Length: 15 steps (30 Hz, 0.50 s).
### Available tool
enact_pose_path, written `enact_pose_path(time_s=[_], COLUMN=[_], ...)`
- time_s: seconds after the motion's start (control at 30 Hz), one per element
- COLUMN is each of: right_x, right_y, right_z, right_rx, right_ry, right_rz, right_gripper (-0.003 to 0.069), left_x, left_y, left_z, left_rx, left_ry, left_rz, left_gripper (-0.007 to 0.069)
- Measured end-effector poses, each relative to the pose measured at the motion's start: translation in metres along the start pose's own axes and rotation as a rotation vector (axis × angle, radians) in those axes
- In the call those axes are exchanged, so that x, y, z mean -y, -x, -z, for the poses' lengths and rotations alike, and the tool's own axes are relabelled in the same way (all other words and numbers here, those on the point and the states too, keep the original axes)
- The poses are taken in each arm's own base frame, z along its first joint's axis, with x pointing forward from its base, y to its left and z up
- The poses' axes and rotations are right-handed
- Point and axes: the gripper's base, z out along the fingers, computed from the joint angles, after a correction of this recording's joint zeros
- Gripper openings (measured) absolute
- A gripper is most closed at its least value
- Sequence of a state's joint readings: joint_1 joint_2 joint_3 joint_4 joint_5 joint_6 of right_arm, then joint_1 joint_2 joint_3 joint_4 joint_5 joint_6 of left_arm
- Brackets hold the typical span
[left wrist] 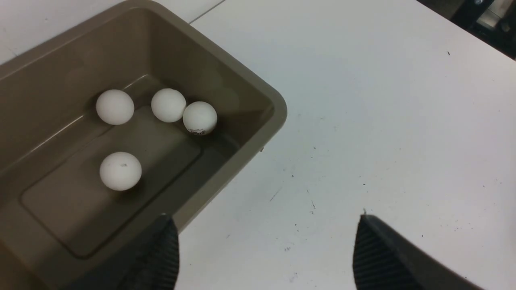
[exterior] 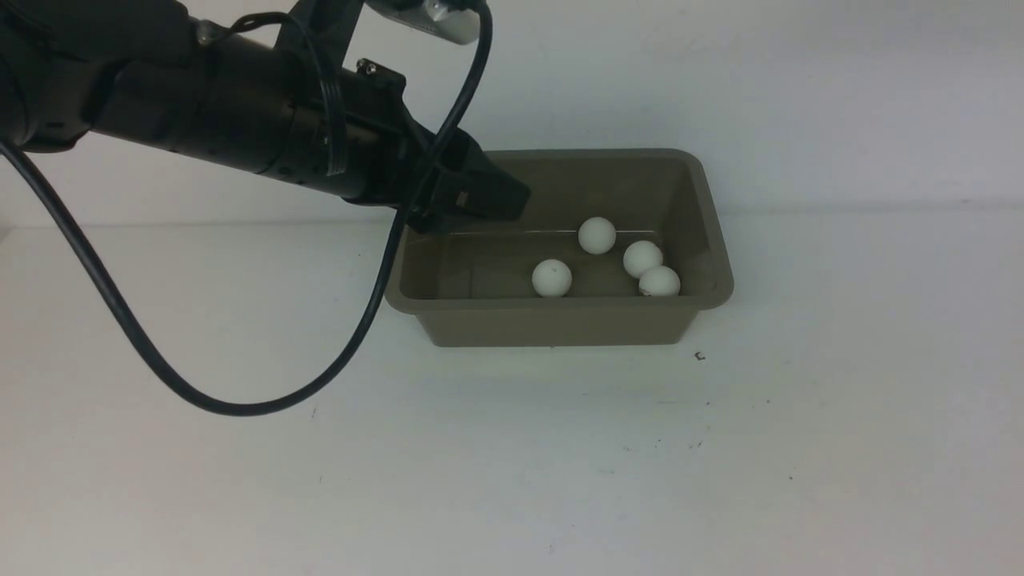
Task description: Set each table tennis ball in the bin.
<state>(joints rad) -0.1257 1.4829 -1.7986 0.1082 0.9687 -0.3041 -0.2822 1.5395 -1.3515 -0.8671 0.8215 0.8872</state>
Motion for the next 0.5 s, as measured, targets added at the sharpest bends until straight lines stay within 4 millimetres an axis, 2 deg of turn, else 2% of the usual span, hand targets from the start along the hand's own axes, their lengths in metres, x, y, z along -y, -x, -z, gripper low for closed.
enact_pose_path(time_s=[0.23, 0.5], right_x=[-0.009, -0.011], right_y=[-0.024, -0.035], right_z=[0.004, -0.002], right_rx=[-0.273, -0.329], right_ry=[0.095, 0.090], right_rz=[-0.075, -0.103], right_gripper=[0.0568, 0.0568], left_x=[0.000, 0.000], left_y=[0.000, 0.001], left_z=[0.000, -0.001], left_rx=[0.000, 0.010], left_ry=[0.000, -0.011], left_rz=[0.000, 0.014], left_gripper=[0.0520, 0.0520])
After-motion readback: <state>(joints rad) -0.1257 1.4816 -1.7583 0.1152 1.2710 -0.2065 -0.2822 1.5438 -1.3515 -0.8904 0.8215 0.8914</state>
